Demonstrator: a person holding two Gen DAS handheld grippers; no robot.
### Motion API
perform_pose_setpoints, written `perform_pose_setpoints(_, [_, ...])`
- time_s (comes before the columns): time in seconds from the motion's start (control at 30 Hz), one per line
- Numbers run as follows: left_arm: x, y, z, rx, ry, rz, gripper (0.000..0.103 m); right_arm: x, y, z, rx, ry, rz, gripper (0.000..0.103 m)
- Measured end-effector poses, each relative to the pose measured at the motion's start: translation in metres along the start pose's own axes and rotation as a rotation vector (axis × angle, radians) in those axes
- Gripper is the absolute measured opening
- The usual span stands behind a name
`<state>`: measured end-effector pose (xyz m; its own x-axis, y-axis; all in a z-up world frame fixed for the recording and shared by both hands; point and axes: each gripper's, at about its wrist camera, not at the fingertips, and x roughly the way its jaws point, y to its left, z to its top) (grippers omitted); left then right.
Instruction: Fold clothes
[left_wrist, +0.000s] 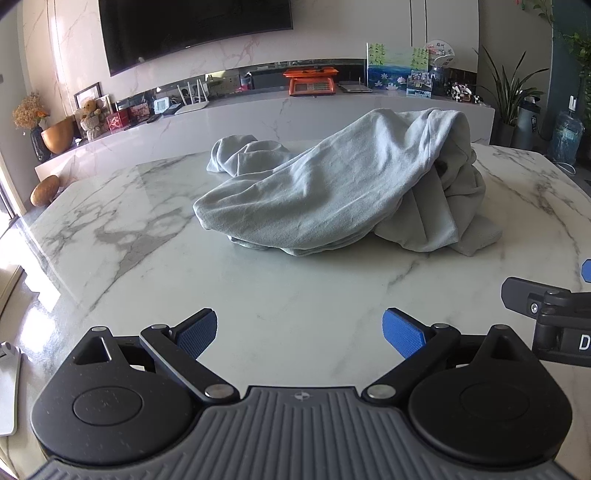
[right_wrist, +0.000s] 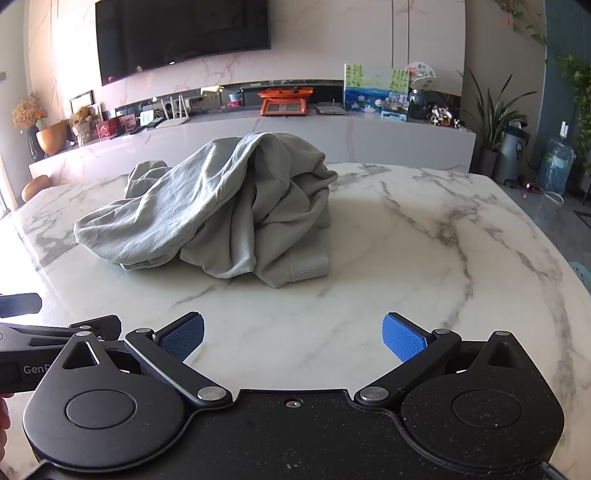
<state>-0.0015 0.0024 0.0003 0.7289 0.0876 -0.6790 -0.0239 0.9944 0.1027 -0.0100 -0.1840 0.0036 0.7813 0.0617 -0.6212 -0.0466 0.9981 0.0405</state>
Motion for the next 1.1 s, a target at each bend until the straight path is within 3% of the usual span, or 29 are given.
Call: perform_pose_setpoints(1.1, [0.0002, 0.0027, -0.0011, 0.005, 0.003, 0.006, 0.097, 0.0009, 0.001, -0.0004, -0.009, 0.011, -0.004, 0.103])
